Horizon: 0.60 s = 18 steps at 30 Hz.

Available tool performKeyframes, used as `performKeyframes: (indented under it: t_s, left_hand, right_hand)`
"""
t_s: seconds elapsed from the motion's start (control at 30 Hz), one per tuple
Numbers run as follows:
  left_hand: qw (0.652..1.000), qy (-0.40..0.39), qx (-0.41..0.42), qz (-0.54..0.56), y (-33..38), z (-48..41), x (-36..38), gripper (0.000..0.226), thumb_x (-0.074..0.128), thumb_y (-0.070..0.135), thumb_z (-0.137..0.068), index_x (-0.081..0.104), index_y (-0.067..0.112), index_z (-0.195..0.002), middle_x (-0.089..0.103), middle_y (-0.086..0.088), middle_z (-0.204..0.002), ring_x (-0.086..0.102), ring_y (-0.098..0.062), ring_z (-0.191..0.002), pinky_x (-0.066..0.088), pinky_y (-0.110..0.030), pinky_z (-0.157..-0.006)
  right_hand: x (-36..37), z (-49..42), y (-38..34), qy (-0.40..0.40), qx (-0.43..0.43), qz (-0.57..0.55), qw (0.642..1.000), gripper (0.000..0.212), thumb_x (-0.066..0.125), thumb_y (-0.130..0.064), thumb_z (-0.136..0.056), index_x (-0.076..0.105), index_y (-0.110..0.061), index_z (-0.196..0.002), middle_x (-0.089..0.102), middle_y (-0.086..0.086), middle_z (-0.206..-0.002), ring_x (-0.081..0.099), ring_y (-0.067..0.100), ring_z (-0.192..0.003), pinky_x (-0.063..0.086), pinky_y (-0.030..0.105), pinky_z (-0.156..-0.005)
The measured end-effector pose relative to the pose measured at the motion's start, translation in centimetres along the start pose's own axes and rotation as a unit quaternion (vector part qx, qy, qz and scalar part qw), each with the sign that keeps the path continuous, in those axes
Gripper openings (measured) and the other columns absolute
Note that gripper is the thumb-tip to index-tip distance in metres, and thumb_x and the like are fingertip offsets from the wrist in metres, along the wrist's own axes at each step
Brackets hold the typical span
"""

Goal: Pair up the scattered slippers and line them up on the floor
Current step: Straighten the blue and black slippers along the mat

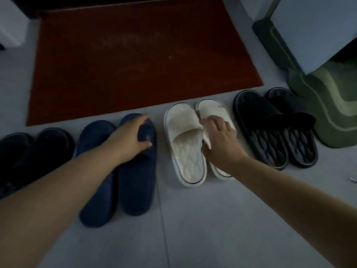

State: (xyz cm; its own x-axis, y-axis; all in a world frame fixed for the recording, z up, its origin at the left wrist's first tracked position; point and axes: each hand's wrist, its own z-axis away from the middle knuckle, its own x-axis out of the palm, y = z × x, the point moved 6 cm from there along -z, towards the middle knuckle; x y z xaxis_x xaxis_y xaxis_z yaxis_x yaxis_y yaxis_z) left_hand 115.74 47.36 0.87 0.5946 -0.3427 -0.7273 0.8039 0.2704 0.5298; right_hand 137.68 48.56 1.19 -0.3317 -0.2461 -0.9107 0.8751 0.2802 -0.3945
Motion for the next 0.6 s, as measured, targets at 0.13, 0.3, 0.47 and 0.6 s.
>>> performKeyframes:
  t_s: [0.13, 0.3, 0.47, 0.6]
  left_hand:
    - [0.997, 0.02, -0.032, -0.066, -7.0, 3.8, -5.1, 0.08, 0.07, 0.024, -0.078, 0.026, 0.02, -0.144, 0.033, -0.008, -0.15, 0.036, -0.025, -0.134, 0.03, -0.035, -0.109]
    - [0.988, -0.052, -0.114, -0.087, -13.6, 6.7, -5.4, 0.089, 0.071, 0.028, -0.078, 0.015, 0.018, -0.147, 0.032, -0.012, -0.15, 0.039, -0.027, -0.132, 0.035, -0.033, -0.106]
    - [0.988, 0.014, -0.152, -0.019, -15.3, 7.1, -3.4, 0.066, 0.047, 0.021, -0.093, 0.01, 0.021, -0.148, 0.046, -0.016, -0.141, 0.05, -0.033, -0.122, 0.043, -0.039, -0.102]
    - [0.991, 0.04, -0.13, 0.009, -15.4, 6.7, -3.5, 0.056, 0.045, 0.019, -0.093, 0.023, 0.019, -0.145, 0.052, -0.017, -0.134, 0.052, -0.034, -0.118, 0.043, -0.042, -0.1]
  right_hand:
    - [4.0, -0.1, -8.3, -0.142, -0.127, -0.024, 0.981, 0.062, 0.06, -0.022, -0.082, 0.034, -0.016, -0.138, 0.035, 0.01, -0.142, 0.035, 0.029, -0.13, 0.029, 0.035, -0.106]
    - [8.3, -2.0, -12.0, -0.22, -0.031, -0.028, 0.975, 0.081, 0.057, -0.03, -0.087, 0.004, -0.017, -0.147, 0.026, 0.02, -0.148, 0.043, 0.038, -0.126, 0.039, 0.04, -0.098]
    - [9.4, -3.5, -11.2, -0.202, 0.035, -0.006, 0.979, 0.077, 0.048, -0.015, -0.09, -0.002, -0.021, -0.148, 0.033, 0.021, -0.145, 0.051, 0.039, -0.116, 0.042, 0.037, -0.089]
    - [9.7, -3.2, -10.8, -0.179, 0.033, -0.015, 0.983, 0.077, 0.047, -0.009, -0.088, 0.002, -0.022, -0.148, 0.034, 0.017, -0.147, 0.054, 0.038, -0.114, 0.043, 0.036, -0.086]
